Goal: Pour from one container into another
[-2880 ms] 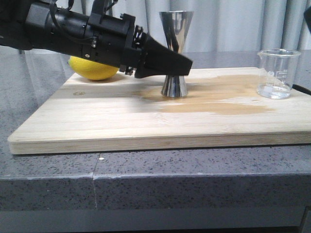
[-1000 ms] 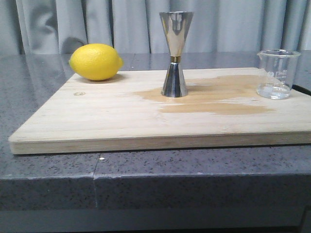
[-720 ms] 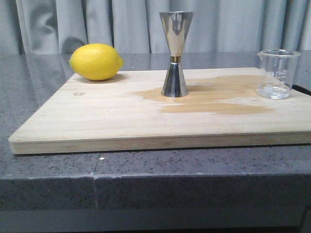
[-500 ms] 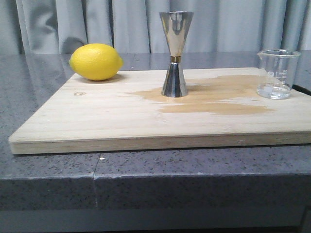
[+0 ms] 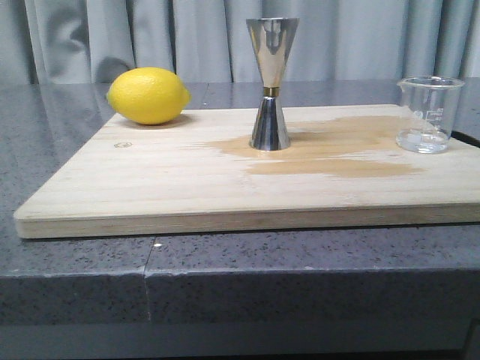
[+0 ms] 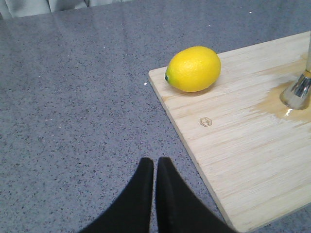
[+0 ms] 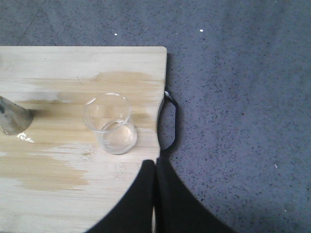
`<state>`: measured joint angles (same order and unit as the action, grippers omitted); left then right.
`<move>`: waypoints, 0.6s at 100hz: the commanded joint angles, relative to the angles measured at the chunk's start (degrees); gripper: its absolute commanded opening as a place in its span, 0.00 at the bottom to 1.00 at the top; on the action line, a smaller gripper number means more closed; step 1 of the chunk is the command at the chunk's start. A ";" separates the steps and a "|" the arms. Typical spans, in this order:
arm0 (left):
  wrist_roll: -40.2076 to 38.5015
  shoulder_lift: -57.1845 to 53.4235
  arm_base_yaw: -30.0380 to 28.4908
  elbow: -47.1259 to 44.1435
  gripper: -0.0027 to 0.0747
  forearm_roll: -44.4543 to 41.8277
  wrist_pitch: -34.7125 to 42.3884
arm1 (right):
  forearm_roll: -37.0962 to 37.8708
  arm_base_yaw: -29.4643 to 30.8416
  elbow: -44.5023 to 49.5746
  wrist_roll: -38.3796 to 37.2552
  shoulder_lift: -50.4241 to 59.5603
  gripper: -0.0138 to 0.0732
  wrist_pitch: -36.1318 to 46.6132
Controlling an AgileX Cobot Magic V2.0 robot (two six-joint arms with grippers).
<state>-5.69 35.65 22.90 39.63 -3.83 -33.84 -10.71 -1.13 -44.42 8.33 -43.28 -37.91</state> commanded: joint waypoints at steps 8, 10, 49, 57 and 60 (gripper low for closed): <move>-0.72 -6.39 -6.26 -5.84 0.01 1.13 8.77 | -0.42 -0.03 -1.56 -0.01 0.33 0.07 4.23; -0.72 -7.68 -7.58 -6.90 0.01 1.13 10.05 | -0.42 -0.03 -1.56 -0.01 0.33 0.07 4.23; -0.72 -33.00 -16.81 -37.77 0.01 1.24 34.30 | -0.42 -0.03 -1.56 -0.01 0.33 0.07 4.23; -0.72 -36.19 -16.81 -41.15 0.01 1.24 36.27 | -0.42 -0.03 -1.56 -0.01 0.33 0.07 4.23; -0.72 -37.20 -16.81 -41.98 0.01 1.24 36.84 | -0.42 -0.03 -1.56 -0.01 0.33 0.07 4.23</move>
<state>-5.92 0.66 6.29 -0.25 -3.01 -5.88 -10.85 -1.13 -44.42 8.25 -43.28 -37.91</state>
